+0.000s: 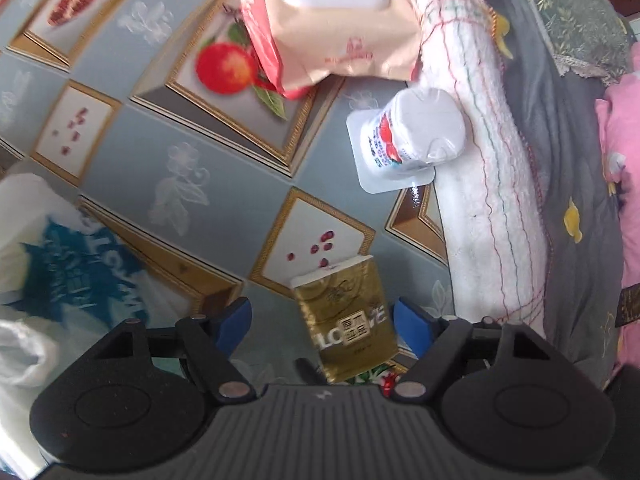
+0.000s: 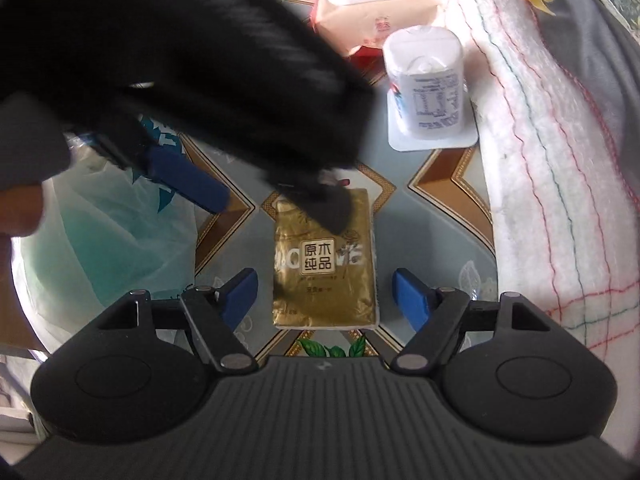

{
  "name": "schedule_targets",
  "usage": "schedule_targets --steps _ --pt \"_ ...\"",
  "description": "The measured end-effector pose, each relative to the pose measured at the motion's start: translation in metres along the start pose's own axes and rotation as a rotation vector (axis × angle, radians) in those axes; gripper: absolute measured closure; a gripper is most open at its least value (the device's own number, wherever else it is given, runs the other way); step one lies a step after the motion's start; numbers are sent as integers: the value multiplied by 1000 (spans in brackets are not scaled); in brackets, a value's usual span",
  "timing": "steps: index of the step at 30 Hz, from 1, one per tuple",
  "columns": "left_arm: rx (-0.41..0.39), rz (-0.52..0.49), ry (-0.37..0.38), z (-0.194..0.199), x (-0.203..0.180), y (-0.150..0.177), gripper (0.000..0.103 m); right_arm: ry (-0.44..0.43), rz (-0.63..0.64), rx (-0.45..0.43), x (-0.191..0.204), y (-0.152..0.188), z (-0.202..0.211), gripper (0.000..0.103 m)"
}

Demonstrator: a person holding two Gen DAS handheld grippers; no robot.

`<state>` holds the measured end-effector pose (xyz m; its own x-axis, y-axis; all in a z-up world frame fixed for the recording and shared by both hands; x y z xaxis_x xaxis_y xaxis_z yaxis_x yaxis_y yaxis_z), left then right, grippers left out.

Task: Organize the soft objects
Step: 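Move both tools back to the gold tissue pack on the tablecloth, then grasp the gold tissue pack with the right tool while the left tool grips it too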

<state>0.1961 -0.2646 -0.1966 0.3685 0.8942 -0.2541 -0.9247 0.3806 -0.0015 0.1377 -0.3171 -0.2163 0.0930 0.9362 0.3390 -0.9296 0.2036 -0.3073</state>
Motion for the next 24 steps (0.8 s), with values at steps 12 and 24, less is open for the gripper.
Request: schedule_targets --steps 12,24 --pt "56 46 41 -31 -12 -3 31 10 -27 -35 5 -2 -1 53" --pt "-9 35 104 -2 -25 12 45 16 -58 -110 21 -2 43 53"
Point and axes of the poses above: each gripper's, at about its wrist camera, not at the fingertips, and z roughly against the way its jaws point, x to its left, y to its underside, the point moved 7 cm from there along -z, roughly the way its jaws point, and after that the axes turned 11 degrees about -z, right-handed, at the moved point
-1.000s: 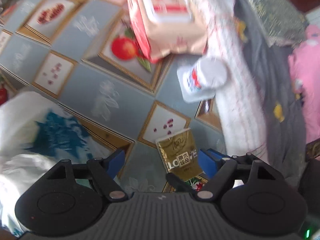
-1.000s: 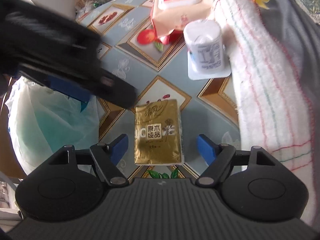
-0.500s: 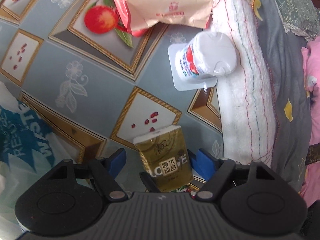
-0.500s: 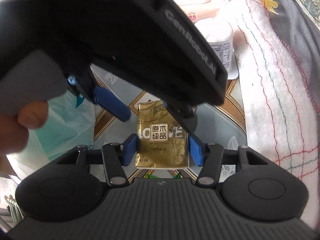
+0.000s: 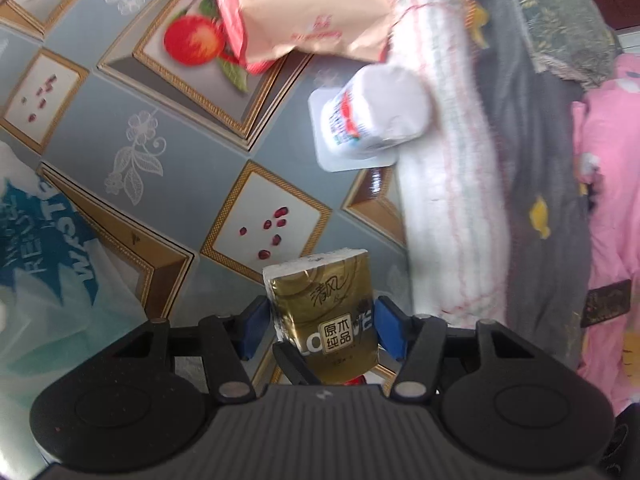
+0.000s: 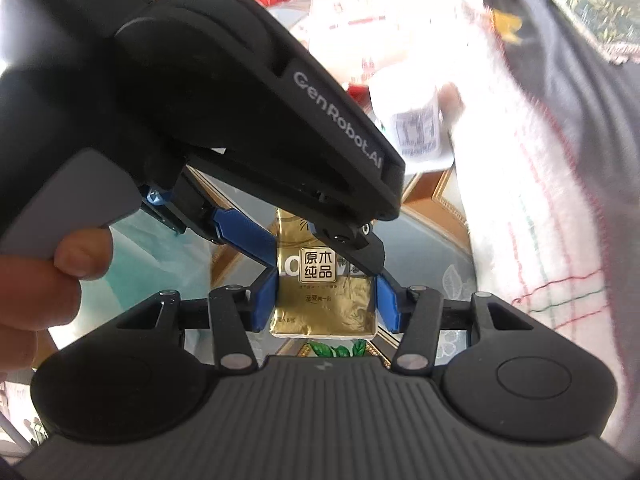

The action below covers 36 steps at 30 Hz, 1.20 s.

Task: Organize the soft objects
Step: 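Grasp the gold tissue pack with the right tool while the left tool grips it too, then carry the gold tissue pack into the box and open both tools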

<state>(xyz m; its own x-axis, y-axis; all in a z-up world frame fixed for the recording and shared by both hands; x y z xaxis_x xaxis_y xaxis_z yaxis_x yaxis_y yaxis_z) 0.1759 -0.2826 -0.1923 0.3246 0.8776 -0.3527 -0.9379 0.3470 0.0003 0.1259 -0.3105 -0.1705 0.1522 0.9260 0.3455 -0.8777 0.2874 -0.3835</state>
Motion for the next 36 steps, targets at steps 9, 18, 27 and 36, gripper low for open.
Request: schedule_targets --steps 9,18,27,36 --pt "-127 -54 29 94 -5 17 45 0 32 -127 48 -9 73 53" --pt "-268 -32 -20 218 40 54 45 -101 121 -196 168 -11 127 53" --pt "-370 244 -135 300 178 144 45 -355 284 -91 328 32 108 53" --pt "-344 584 -167 297 320 260 45 -474 496 171 448 119 48 53"
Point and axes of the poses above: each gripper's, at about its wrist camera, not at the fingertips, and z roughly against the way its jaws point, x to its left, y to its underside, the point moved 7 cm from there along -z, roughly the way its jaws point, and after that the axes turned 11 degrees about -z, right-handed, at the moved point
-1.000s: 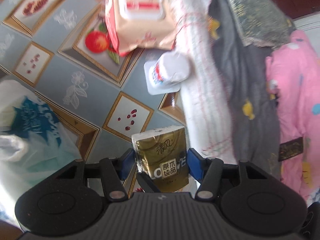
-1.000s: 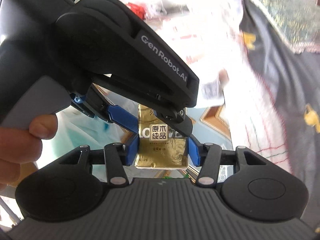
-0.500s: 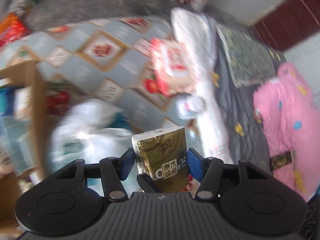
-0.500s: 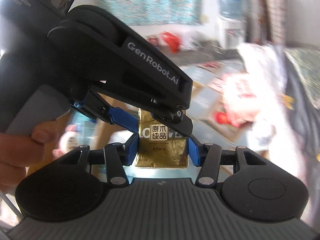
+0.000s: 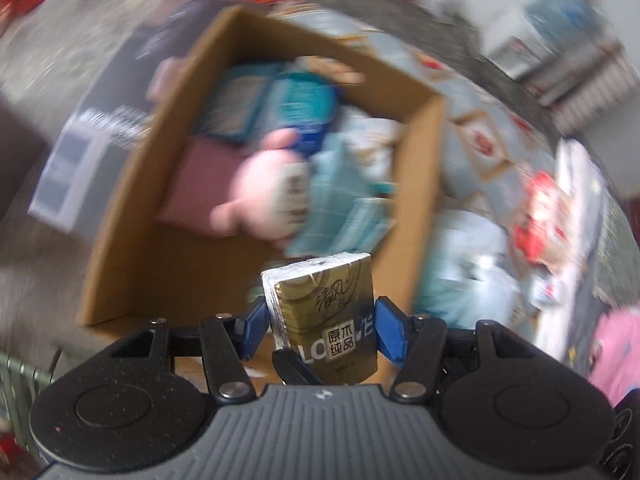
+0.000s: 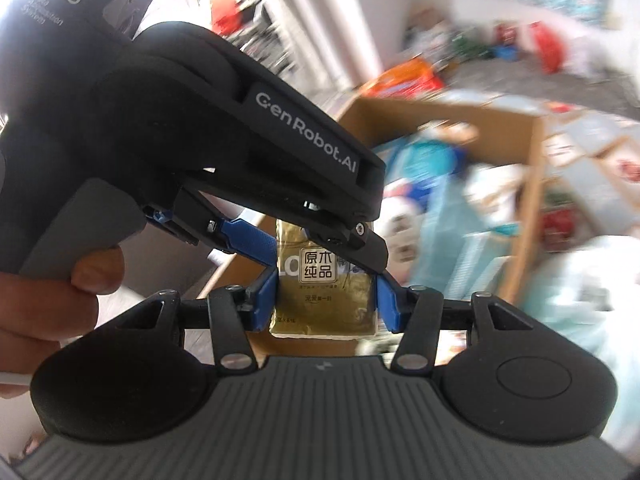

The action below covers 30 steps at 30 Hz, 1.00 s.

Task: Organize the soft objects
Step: 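Carry the gold tissue pack into the box and open both tools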

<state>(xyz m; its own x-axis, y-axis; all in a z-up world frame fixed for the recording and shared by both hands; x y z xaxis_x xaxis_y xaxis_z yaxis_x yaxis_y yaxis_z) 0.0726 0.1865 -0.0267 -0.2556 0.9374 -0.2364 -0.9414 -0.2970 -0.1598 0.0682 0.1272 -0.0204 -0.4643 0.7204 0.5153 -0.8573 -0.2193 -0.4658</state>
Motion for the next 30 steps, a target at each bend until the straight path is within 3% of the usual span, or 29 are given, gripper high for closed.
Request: schedule_targets --steps 5,10,20,25,30 --pt "-20 82 -57 -4 62 7 45 3 49 113 21 12 -51 53" --pt "-73 131 -116 2 109 6 45 9 0 216 18 20 -101 52" --pt "-110 188 -151 8 156 5 44 4 -81 382 12 48 -193 45" --pt "-113 172 -143 8 153 3 44 -26 -100 368 8 48 -185 43" --pt "-126 141 -128 9 131 -7 42 -55 -147 277 -10 34 -150 43"
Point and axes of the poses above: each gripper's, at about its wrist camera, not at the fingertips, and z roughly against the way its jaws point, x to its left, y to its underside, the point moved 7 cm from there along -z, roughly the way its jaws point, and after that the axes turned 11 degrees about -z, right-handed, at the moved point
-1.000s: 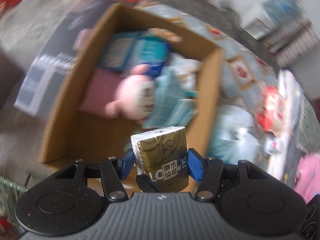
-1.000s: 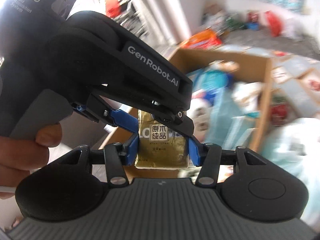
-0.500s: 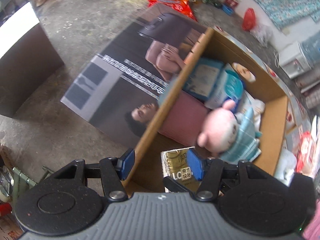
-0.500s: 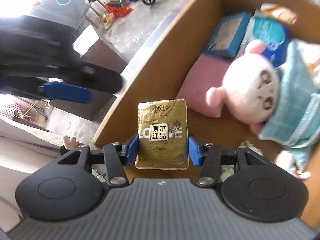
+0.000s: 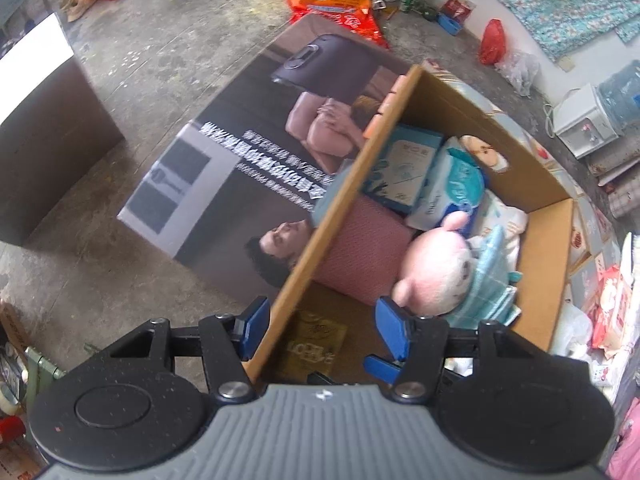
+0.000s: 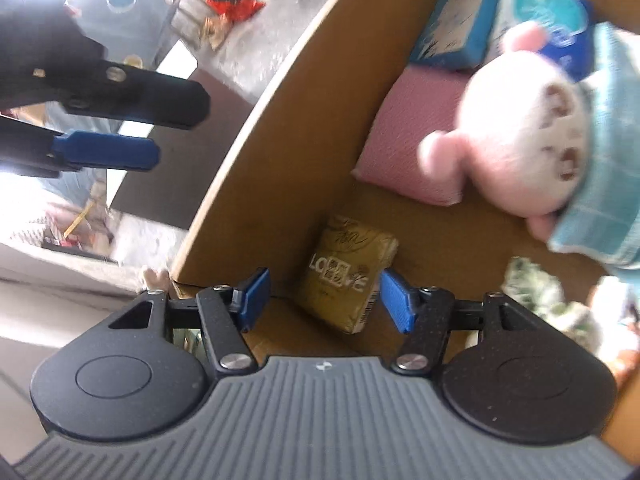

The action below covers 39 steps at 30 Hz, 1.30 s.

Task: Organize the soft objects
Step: 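Carry the gold tissue pack into the box and open both tools, then move both tools back to the white yogurt cup on the tablecloth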

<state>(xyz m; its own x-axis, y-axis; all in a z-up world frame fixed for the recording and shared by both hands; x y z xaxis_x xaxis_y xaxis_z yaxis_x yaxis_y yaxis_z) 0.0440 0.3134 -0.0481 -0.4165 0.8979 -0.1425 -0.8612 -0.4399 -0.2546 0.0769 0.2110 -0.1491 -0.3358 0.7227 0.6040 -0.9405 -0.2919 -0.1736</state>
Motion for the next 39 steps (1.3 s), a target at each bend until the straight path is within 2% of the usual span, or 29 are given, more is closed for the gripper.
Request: schedule_targets --steps 5,10,14,19,24,26,28,32,35,39 --pt "-25 -56 44 2 -45 -9 36 -59 -72 -146 -26 -4 67 43" --pt "-50 -170 87 0 -120 -15 30 -48 -180 -293 -78 1 151 43" --pt "-57 -281 134 -7 -194 -12 27 46 -251 -409 -141 19 218 43" --pt "-59 -410 192 -24 -296 1 27 215 -360 -554 -247 41 292 43" --pt "-40 -508 205 -55 -385 20 36 390 -398 -653 -356 56 342 43" --pt "-12 -525 198 -69 -413 28 37 435 -395 -667 -394 56 355 43" --pt "16 -532 191 -81 -433 38 43 475 -387 -674 -430 51 363 43" --pt "50 -547 172 -96 -462 53 46 511 -330 -617 -481 33 355 41" --pt "73 -557 155 -104 -474 61 49 514 -300 -560 -501 21 344 34" --pt "87 -565 136 -111 -483 66 50 521 -253 -514 -504 12 332 35"
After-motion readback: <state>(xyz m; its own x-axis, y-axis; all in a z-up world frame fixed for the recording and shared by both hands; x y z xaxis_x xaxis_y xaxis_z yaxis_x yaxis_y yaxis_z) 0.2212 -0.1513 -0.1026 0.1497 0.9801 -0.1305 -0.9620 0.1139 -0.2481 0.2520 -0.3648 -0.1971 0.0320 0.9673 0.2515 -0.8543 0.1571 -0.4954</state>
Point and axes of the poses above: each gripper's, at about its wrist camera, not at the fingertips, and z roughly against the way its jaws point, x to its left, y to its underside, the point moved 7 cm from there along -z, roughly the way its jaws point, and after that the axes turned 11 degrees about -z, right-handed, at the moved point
